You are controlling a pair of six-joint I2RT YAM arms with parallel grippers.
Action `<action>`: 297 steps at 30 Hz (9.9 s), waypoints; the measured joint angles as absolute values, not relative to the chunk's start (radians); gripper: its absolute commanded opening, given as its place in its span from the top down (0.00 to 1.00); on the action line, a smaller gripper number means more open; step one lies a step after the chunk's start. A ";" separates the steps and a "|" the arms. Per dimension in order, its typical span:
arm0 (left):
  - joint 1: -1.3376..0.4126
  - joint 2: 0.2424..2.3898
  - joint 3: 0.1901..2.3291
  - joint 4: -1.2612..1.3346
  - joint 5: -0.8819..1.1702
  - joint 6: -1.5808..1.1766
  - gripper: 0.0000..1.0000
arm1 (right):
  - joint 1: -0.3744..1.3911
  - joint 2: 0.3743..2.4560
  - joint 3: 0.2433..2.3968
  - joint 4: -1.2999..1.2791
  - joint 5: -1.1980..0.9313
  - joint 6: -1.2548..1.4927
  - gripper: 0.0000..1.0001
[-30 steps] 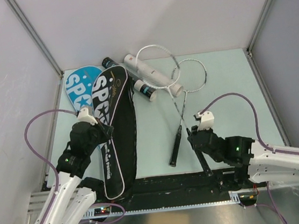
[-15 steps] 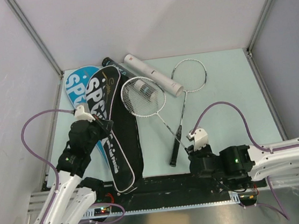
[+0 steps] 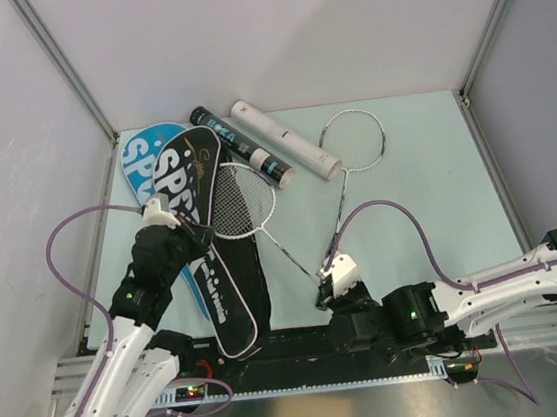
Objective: Pack up the badminton gear
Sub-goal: Place the racket in the racket bag.
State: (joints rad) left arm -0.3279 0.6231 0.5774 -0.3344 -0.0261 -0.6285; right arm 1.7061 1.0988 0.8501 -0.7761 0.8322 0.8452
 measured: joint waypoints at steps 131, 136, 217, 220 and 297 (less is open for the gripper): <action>-0.333 0.375 0.125 -0.125 -0.083 -1.034 0.60 | 1.078 1.892 1.027 0.282 -0.362 1.081 1.00; -0.346 0.361 0.150 -0.204 -0.053 -1.009 0.44 | 1.060 1.892 1.025 0.326 -0.295 1.125 1.00; -0.598 0.400 0.479 -0.604 -0.193 -1.002 1.00 | 1.045 1.989 0.817 1.087 -0.272 1.378 0.86; -0.595 0.426 0.480 -0.591 -0.213 -0.998 1.00 | 1.040 1.984 0.849 1.032 -0.275 1.358 0.86; -0.467 2.075 1.482 -0.691 -0.683 -0.310 0.54 | 1.113 1.967 0.871 0.708 0.144 1.042 0.85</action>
